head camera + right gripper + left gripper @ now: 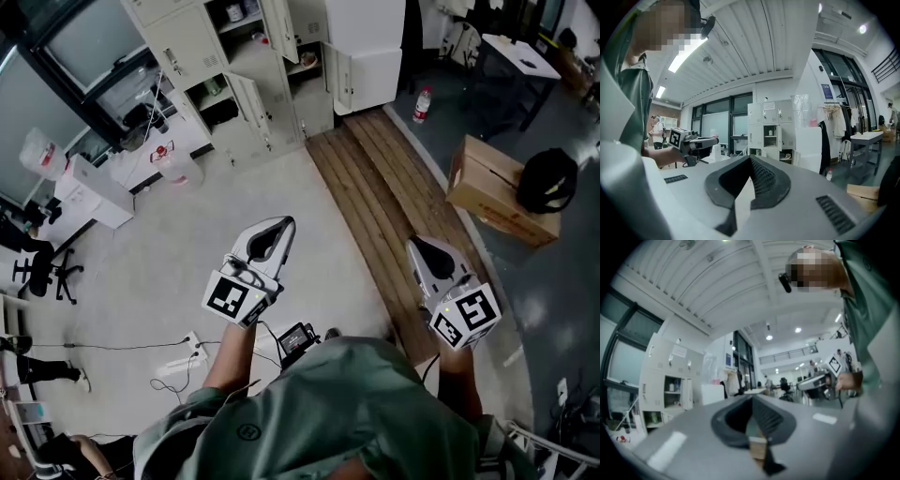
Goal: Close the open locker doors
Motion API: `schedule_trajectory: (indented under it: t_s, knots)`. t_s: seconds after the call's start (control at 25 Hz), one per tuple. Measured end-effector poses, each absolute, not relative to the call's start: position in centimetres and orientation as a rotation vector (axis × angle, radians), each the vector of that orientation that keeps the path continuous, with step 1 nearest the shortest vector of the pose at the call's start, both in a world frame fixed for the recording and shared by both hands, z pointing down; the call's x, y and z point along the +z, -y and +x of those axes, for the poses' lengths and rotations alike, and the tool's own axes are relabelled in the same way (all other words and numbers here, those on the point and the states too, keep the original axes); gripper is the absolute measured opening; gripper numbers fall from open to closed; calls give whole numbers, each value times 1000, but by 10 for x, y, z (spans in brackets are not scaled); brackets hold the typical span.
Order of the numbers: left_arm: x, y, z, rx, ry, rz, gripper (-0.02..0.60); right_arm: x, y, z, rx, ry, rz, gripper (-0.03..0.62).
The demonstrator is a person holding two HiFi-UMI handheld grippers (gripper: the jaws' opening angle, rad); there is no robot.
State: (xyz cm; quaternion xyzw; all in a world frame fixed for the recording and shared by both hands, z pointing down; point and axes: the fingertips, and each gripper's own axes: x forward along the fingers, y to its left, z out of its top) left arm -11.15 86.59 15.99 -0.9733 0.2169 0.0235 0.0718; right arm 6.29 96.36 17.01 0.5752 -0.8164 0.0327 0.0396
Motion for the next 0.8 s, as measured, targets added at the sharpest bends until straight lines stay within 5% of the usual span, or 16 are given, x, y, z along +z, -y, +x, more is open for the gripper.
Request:
schedule_trajectory:
  t_s: [0.8]
  knots:
    - [160,-784,-136,88,-783,-2916,0,174,-858,55,156,2568,1662,5]
